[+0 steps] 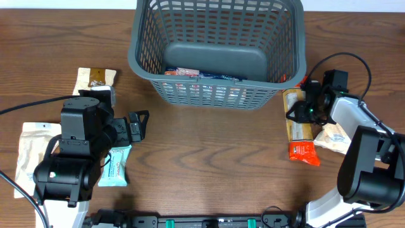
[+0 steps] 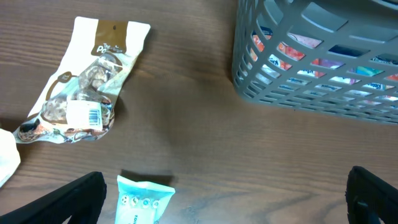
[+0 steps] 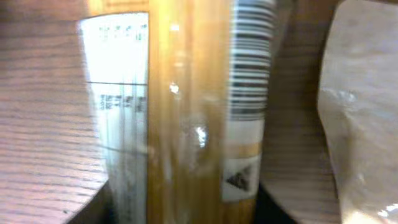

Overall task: Pack container
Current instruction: 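Grasp the red-topped spaghetti packet with the right gripper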

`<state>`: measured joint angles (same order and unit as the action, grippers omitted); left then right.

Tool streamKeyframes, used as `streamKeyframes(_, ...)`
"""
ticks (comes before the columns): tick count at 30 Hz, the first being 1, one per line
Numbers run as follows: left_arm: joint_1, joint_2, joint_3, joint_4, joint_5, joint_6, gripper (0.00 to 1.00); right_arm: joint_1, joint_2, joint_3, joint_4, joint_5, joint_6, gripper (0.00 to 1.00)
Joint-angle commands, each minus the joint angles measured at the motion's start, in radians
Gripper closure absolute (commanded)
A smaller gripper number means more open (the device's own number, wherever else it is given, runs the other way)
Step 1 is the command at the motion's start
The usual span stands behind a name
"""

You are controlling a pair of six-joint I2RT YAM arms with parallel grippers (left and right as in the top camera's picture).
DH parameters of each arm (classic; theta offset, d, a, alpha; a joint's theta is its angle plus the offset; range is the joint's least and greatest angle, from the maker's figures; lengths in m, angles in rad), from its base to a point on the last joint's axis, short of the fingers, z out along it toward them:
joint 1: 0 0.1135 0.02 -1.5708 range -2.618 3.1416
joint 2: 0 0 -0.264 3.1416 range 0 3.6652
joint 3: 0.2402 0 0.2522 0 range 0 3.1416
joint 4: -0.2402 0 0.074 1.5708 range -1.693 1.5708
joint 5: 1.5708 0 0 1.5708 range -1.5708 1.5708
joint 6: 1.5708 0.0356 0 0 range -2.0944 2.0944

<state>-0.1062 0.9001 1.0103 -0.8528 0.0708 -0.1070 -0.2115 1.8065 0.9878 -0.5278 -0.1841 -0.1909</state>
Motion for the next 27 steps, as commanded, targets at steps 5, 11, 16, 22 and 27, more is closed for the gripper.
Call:
streamKeyframes(5,0.004,0.001,0.019,0.001,-0.011,0.005,0.01,0.010,0.094,-0.067,-0.038,-0.075,0.003,0.99)
streamKeyframes(11,0.004,0.001,0.019,0.001,-0.011,0.005,0.01,0.005,0.090,-0.066,-0.071,-0.081,0.014,0.98)
streamKeyframes(16,0.004,0.001,0.019,0.001,-0.011,0.005,0.01,-0.006,0.056,-0.066,-0.070,-0.074,0.060,0.98)
streamKeyframes(22,0.004,0.001,0.019,0.001,-0.011,0.005,0.01,-0.038,-0.101,-0.055,-0.023,-0.074,0.110,0.99)
streamKeyframes(27,0.004,0.001,0.019,0.001,-0.011,0.005,0.01,-0.080,-0.240,-0.029,-0.012,-0.022,0.192,0.98)
